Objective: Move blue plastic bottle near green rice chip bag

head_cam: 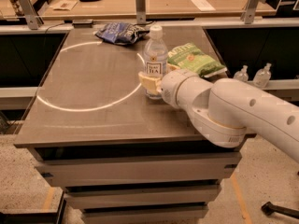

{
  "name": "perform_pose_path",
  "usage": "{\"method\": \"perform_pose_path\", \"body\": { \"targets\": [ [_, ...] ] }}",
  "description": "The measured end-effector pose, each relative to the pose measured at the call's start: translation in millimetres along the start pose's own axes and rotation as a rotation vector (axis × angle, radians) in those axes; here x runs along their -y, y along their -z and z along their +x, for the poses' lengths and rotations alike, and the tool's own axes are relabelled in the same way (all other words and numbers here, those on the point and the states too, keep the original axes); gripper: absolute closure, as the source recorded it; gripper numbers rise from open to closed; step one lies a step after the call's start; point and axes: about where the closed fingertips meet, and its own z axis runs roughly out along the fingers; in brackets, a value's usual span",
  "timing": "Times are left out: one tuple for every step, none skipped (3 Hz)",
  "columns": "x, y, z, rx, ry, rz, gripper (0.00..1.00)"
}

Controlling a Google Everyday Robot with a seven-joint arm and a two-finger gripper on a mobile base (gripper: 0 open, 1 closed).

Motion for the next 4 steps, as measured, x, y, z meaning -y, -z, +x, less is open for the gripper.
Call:
{"method": "perform_pose_path", "body": {
  "targets": [
    [0.1, 0.0, -0.1, 0.0, 0.0, 0.0, 1.0],
    [0.1, 0.1, -0.3, 0.0, 0.0, 0.0, 1.0],
    [0.2, 0.1, -0.4, 0.0, 0.0, 0.001, 1.0],
    [0.3, 0.2, -0.5, 0.0, 0.0, 0.001, 1.0]
  ]
}}
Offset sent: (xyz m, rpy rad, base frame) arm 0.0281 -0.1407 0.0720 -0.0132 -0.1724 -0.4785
